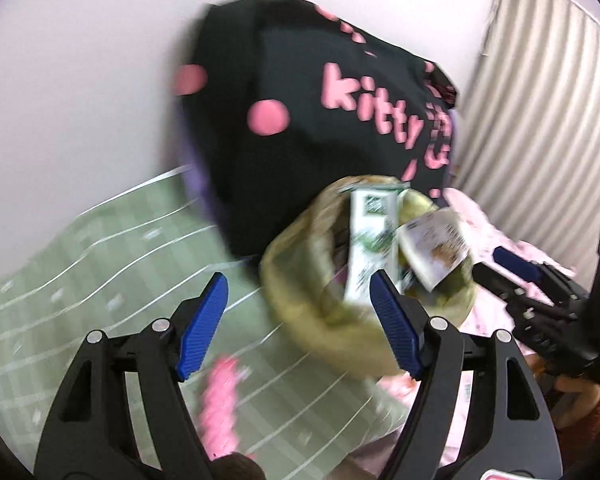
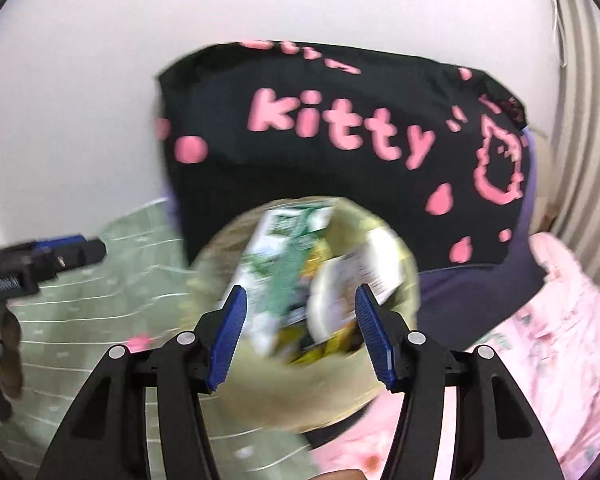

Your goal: Collect trash

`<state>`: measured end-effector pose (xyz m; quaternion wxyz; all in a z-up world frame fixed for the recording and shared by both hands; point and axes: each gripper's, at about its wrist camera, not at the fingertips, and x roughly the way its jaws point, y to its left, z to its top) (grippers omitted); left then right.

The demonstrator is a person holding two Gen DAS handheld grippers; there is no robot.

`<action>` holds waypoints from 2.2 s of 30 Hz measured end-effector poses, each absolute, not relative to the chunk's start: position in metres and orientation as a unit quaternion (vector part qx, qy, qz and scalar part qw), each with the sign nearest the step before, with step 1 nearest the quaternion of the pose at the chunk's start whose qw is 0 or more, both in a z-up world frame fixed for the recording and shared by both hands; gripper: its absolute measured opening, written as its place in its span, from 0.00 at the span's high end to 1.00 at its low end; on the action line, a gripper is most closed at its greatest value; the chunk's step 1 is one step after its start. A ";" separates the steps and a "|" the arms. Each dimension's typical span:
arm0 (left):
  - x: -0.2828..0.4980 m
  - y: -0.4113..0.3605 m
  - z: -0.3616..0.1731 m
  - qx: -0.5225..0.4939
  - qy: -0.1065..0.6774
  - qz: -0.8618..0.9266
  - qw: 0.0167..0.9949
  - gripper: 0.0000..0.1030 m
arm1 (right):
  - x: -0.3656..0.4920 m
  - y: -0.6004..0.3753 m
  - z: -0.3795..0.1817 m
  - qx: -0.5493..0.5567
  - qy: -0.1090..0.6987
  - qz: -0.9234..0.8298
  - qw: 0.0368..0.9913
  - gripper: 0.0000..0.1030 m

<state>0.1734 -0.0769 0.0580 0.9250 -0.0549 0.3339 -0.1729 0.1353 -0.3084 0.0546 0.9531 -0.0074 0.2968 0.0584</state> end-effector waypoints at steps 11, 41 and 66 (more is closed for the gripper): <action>0.054 -0.013 0.033 -0.045 0.327 -0.051 0.943 0.32 | 0.061 -0.234 0.032 0.007 0.316 0.126 0.940 0.48; -0.016 0.002 0.038 -0.033 0.298 -0.007 0.954 0.33 | 0.006 -0.211 0.043 0.014 0.283 0.134 0.950 0.48; -0.017 0.000 0.038 -0.027 0.296 -0.017 0.955 0.33 | 0.005 -0.214 0.045 0.010 0.279 0.131 0.951 0.48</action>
